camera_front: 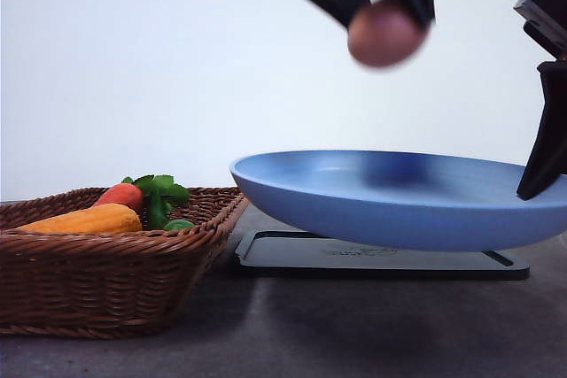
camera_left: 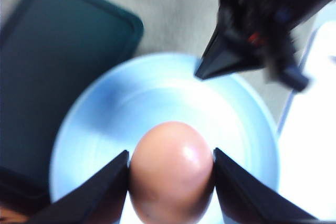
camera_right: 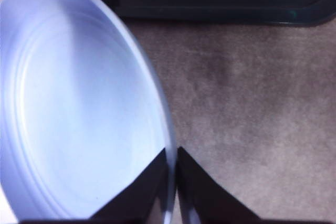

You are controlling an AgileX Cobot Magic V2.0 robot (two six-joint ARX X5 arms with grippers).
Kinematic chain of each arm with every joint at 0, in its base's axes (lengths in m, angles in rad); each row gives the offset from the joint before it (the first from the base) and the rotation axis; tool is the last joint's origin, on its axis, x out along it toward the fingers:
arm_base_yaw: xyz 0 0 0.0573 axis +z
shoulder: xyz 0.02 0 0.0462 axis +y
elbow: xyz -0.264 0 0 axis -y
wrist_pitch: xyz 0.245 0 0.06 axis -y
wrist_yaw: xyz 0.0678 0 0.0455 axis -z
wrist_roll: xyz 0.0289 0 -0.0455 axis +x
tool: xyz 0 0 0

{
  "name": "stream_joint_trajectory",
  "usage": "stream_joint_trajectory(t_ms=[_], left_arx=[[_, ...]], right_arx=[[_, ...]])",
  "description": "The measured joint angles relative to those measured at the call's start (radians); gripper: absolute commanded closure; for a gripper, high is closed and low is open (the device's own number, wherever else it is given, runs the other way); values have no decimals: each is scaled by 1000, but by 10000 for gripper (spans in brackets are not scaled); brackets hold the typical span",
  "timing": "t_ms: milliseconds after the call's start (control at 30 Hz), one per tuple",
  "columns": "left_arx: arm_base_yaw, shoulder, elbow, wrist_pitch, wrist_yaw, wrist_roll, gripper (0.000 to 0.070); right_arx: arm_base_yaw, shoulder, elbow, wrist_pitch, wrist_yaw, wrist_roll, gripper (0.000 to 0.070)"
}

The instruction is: Transfer egg from basket to plate and serve

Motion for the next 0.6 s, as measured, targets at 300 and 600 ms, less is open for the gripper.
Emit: stream_joint_trajectory(t_ms=[300,600], left_arx=[[-19,131,0,-1,-7,0,522],[-19,136,0,-1,-7,0,403]], right_arx=[[0,0,0,0,0,0,700],[0,0,0,-2,0,0,700]])
